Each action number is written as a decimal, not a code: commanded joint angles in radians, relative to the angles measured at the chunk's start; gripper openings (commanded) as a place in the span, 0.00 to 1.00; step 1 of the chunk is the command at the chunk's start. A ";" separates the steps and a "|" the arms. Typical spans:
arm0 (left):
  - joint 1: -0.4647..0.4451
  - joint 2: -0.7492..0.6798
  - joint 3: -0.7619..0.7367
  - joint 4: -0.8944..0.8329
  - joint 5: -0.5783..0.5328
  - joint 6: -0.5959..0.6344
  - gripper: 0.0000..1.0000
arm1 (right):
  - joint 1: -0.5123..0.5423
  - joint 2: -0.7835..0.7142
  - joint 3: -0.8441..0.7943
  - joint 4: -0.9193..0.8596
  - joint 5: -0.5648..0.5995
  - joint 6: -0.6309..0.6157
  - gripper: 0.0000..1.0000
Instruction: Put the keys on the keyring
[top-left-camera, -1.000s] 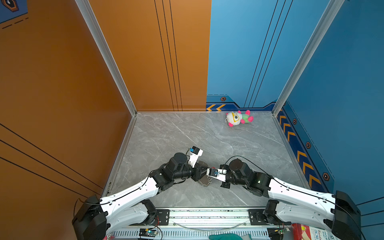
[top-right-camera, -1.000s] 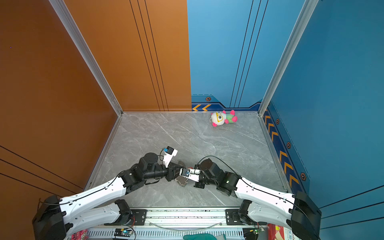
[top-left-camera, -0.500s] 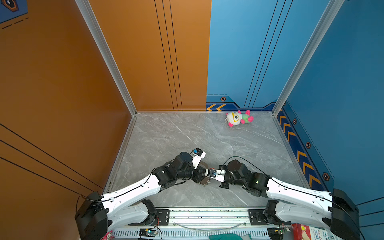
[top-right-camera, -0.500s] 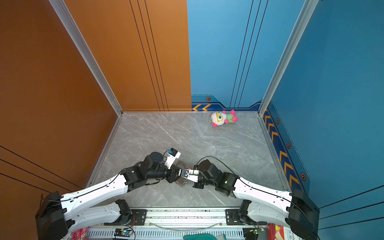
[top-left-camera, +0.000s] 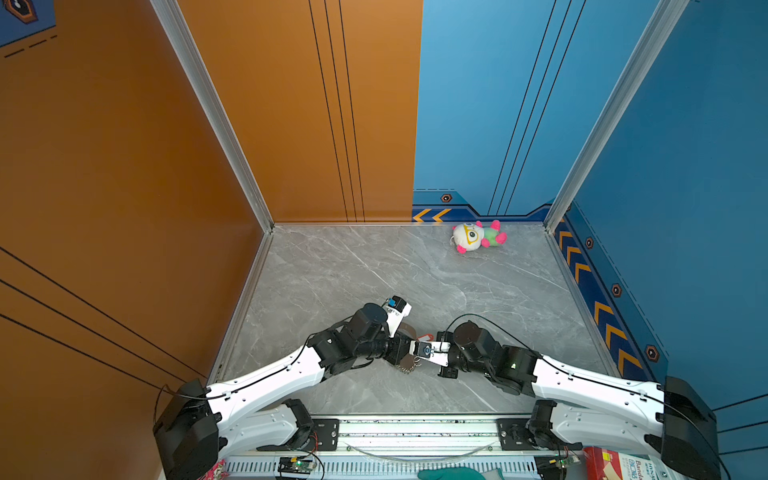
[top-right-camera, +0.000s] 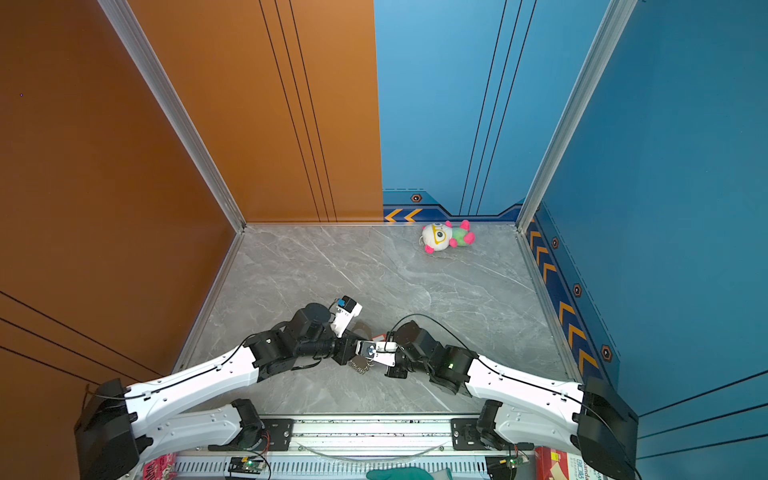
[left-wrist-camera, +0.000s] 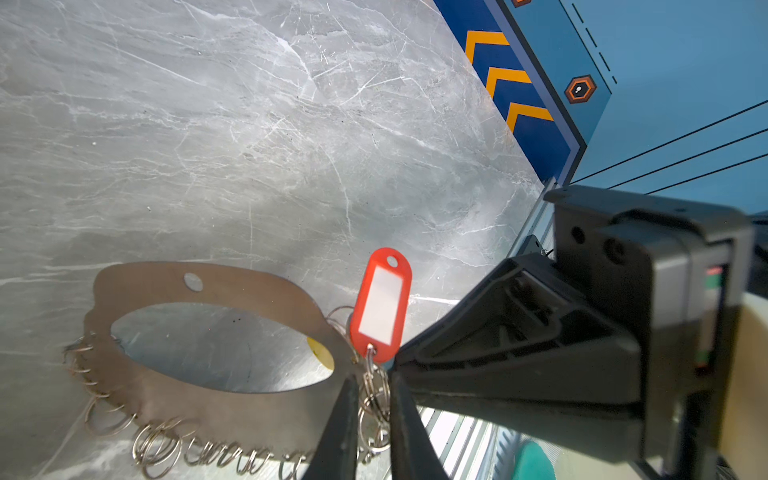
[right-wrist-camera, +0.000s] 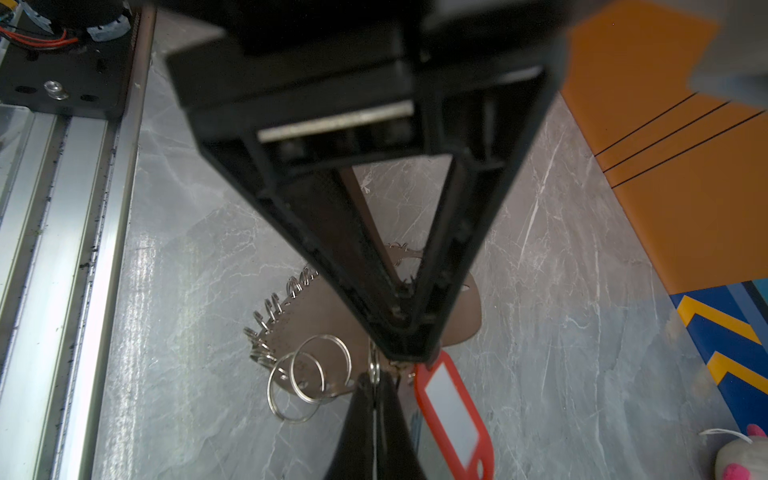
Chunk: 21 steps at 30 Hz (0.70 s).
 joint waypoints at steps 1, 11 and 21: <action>-0.005 0.014 0.021 -0.030 -0.026 0.006 0.13 | 0.011 -0.014 -0.002 0.041 0.025 -0.019 0.00; 0.005 0.005 -0.008 -0.021 -0.040 -0.008 0.01 | 0.013 -0.040 -0.052 0.135 0.058 -0.004 0.00; 0.045 0.009 -0.058 0.024 -0.030 -0.052 0.03 | -0.032 -0.131 -0.174 0.388 -0.003 0.126 0.00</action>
